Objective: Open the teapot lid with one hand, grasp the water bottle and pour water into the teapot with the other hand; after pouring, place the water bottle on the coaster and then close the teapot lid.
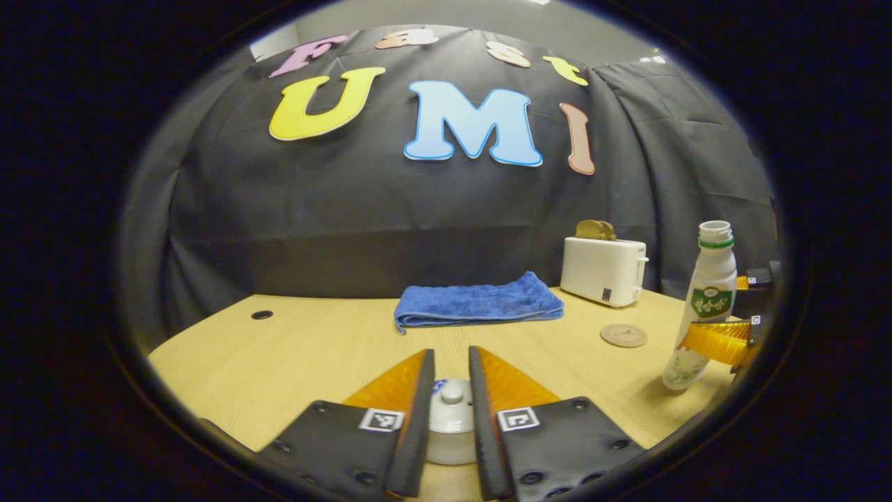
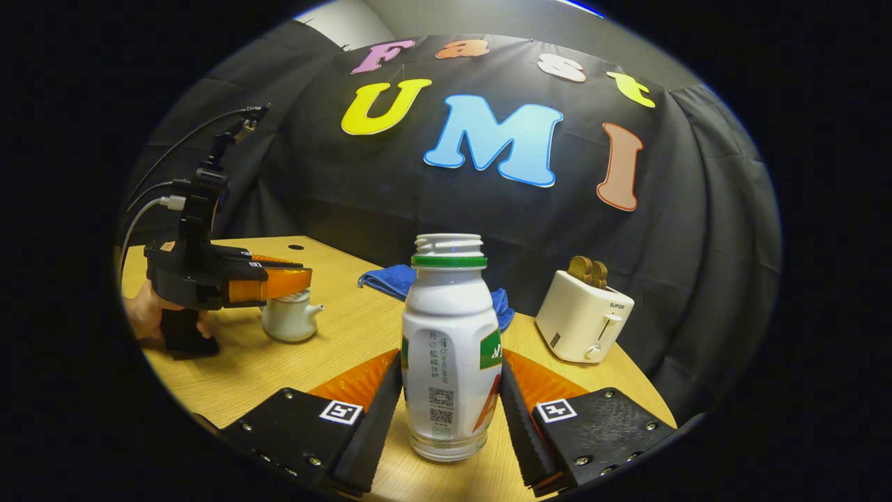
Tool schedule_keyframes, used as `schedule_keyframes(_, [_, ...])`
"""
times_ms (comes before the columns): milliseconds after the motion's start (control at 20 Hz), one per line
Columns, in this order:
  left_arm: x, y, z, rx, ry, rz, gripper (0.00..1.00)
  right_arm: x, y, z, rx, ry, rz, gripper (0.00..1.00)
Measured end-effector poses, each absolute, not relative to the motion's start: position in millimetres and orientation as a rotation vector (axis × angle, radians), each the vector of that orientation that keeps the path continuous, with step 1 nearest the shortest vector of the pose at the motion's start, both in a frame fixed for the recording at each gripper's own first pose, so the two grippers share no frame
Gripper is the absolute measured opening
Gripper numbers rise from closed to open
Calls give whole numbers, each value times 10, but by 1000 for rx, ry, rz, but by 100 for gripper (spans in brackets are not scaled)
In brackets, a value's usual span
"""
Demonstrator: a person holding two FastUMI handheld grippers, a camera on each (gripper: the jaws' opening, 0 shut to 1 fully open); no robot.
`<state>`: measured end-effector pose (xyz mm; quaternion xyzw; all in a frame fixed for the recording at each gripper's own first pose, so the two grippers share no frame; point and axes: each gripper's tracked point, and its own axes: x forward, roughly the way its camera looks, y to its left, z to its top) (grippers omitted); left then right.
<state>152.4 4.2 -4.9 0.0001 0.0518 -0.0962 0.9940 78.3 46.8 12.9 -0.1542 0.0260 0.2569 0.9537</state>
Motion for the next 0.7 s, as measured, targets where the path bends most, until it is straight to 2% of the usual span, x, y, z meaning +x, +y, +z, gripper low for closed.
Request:
schedule_keyframes(150, [1421, -2, 159, 15, 25, -196, 100, 909, 404, 119, -271, 52, 496, 76])
schedule_keyframes(450, [1165, 99, 395, -57, -27, -178, 100, 1422, 198, 273, -99, 21, 428, 76])
schedule_keyframes(700, [869, 142, 593, -167, -78, -187, 99, 1952, 100, 419, -83, -59, 353, 75])
